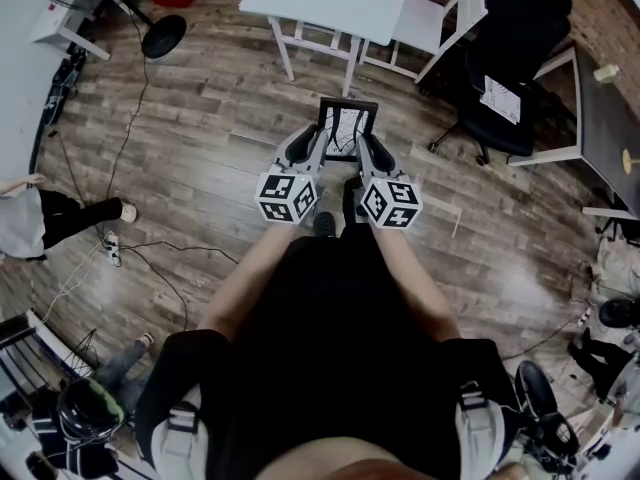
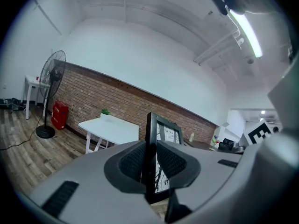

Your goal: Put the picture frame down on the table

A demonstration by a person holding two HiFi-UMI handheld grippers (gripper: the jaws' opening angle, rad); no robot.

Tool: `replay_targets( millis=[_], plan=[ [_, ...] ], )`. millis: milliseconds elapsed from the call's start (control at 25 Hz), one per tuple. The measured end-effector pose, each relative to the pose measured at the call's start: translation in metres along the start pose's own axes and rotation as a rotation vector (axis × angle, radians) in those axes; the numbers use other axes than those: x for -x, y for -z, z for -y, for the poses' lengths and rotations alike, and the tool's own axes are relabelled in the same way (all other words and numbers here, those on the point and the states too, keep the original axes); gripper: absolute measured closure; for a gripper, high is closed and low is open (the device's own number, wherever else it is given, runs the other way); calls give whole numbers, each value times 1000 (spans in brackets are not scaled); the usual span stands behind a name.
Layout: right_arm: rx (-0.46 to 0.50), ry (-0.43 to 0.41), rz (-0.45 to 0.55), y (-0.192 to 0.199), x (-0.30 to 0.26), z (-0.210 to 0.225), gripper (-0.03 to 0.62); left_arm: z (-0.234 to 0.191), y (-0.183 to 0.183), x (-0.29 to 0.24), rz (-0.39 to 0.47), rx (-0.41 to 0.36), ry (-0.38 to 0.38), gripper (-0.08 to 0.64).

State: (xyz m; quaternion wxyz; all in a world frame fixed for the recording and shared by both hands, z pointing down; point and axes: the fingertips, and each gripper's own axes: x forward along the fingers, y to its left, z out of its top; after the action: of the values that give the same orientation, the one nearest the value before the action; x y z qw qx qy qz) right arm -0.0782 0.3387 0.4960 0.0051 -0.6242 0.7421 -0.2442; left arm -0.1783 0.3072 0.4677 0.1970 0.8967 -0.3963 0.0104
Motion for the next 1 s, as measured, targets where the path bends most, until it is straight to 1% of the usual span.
replay_targets(
  millis=[280, 640, 1000],
  plan=[
    [10, 10, 9, -13, -13, 16, 522, 2, -5, -23, -6, -6, 8, 479],
    [3, 10, -9, -22, -48, 37, 522, -15, -9, -62, -22, 8, -3, 479],
    [-18, 7, -30, -45, -98, 69, 522, -35, -20, -123, -49, 19, -19, 479]
  ],
)
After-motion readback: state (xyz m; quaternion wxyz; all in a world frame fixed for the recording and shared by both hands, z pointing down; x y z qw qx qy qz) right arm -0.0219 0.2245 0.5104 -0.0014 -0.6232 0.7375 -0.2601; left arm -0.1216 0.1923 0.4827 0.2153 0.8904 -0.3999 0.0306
